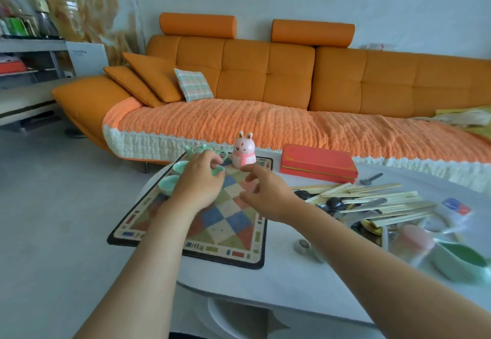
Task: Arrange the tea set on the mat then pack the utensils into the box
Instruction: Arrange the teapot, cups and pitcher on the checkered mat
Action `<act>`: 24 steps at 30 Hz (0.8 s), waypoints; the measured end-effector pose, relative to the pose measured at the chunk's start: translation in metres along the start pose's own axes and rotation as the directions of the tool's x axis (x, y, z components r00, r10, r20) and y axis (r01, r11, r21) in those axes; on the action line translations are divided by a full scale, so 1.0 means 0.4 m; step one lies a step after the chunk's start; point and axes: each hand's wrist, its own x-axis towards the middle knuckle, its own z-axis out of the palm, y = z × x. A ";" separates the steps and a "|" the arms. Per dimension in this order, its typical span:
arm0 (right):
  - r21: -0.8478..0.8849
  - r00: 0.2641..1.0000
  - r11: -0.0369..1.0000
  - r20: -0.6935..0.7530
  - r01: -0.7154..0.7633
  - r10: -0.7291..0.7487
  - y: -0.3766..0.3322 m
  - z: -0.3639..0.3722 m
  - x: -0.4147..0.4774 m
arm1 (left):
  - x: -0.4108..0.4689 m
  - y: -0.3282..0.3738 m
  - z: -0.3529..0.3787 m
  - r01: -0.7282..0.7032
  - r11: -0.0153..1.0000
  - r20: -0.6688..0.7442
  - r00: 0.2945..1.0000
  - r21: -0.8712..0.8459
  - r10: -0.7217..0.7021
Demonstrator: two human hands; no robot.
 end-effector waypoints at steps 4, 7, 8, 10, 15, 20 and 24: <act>-0.077 0.995 0.997 -0.097 0.019 -0.026 0.066 -0.149 -0.093 | -0.027 0.169 0.114 -0.123 0.989 0.097 0.987 -0.080 0.130; -0.138 0.987 0.989 -0.159 -0.054 0.031 0.141 -0.261 -0.184 | -0.057 0.291 0.211 -0.198 0.974 0.163 0.963 -0.109 0.214; -0.140 0.980 0.986 -0.188 -0.092 0.064 0.171 -0.299 -0.218 | -0.069 0.332 0.245 -0.229 0.967 0.183 0.952 -0.115 0.247; -0.145 0.962 0.973 -0.232 -0.179 0.143 0.229 -0.370 -0.285 | -0.096 0.408 0.307 -0.290 0.948 0.223 0.923 -0.128 0.313; -0.162 0.917 0.919 -0.248 -0.359 0.314 0.351 -0.502 -0.423 | -0.154 0.540 0.423 -0.350 0.913 0.391 0.826 -0.208 0.406; -0.151 0.895 0.883 -0.037 -0.445 0.445 0.424 -0.557 -0.521 | -0.192 0.593 0.462 -0.375 0.904 0.555 0.716 -0.207 0.424; -0.266 0.846 0.834 0.103 -0.484 0.524 0.456 -0.550 -0.545 | -0.210 0.588 0.472 -0.369 0.916 0.613 0.690 -0.158 0.384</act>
